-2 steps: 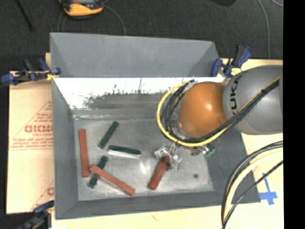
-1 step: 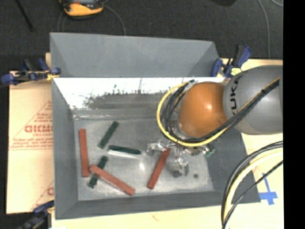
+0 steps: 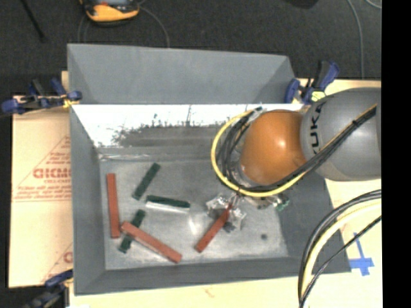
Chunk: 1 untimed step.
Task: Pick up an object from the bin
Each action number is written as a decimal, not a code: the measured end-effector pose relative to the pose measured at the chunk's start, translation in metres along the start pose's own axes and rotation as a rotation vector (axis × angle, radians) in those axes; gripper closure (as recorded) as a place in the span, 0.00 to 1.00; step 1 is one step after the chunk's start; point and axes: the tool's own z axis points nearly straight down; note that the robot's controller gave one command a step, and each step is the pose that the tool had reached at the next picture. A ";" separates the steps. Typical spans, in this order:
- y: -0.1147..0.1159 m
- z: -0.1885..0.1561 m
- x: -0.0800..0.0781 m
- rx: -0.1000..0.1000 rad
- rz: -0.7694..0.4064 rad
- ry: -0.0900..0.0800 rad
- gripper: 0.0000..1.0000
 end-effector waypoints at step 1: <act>0.000 0.000 0.000 0.000 0.000 0.000 1.00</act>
Offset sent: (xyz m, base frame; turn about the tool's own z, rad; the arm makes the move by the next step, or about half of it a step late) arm 0.0107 -0.0268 0.1055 0.0186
